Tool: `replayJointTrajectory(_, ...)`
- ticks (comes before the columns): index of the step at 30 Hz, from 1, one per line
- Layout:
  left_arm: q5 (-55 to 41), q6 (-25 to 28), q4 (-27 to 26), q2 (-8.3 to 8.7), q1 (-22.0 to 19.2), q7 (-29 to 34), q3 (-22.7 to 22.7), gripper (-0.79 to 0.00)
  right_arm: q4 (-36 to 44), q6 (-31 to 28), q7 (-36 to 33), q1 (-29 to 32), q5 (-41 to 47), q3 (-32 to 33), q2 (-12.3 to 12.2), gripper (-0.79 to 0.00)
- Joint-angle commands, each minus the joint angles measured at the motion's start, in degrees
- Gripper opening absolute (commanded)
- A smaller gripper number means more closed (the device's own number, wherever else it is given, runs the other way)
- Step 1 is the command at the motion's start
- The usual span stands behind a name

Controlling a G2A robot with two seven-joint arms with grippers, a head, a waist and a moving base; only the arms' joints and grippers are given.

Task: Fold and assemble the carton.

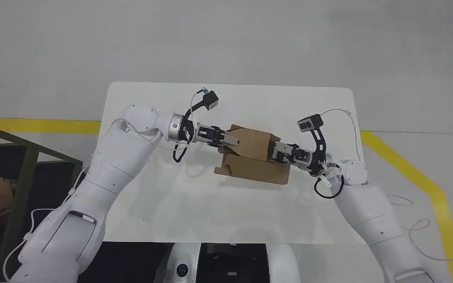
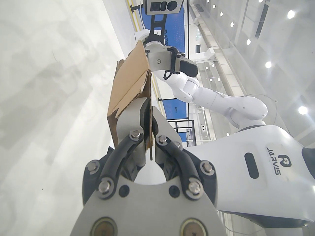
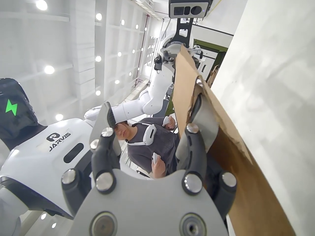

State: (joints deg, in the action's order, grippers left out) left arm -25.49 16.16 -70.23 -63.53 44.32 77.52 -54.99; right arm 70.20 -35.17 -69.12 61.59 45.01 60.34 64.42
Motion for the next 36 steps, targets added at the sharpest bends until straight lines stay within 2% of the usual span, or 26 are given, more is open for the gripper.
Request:
replayJointTrajectory(1,0.00,0.01,0.02,0.00,-0.01,0.06,-0.04,-0.785,-0.24,0.29,-0.29,-0.27,-0.31,-0.33,0.07,-0.237)
replayJointTrajectory(5,0.07,-0.01,0.12,0.01,0.09,0.17,-0.07,-0.785,-0.75,0.63,-0.63,-0.90,-0.82,-1.05,0.27,-0.271)
replayJointTrajectory(6,0.12,0.00,0.13,0.01,0.11,0.16,-0.06,-0.785,-0.79,0.71,-0.71,-1.06,-0.92,-1.24,0.33,-0.296)
replayJointTrajectory(8,0.09,-0.09,0.15,0.01,0.14,0.20,-0.07,-0.785,-1.03,0.64,-0.64,-1.30,-0.94,-1.48,0.43,-0.403)
replayJointTrajectory(10,0.10,-0.10,0.17,0.01,0.17,0.10,-0.12,-0.785,-1.30,0.56,-0.56,-1.52,-0.93,-1.65,0.51,-0.434)
replayJointTrajectory(26,3.32,-0.74,-1.06,0.00,-0.01,-0.81,0.55,-0.785,-3.24,0.20,-0.20,-2.78,-2.37,-2.36,0.78,-0.459)
replayJointTrajectory(33,3.36,-0.93,-1.27,-0.06,0.16,-0.86,0.82,-0.785,-3.94,0.07,-0.07,-2.81,-2.93,-2.15,0.66,-0.523)
replayJointTrajectory(36,3.36,-0.93,-1.29,-0.08,0.12,-0.78,0.86,-0.785,-4.01,0.08,-0.08,-2.90,-3.13,-2.24,0.66,-0.579)
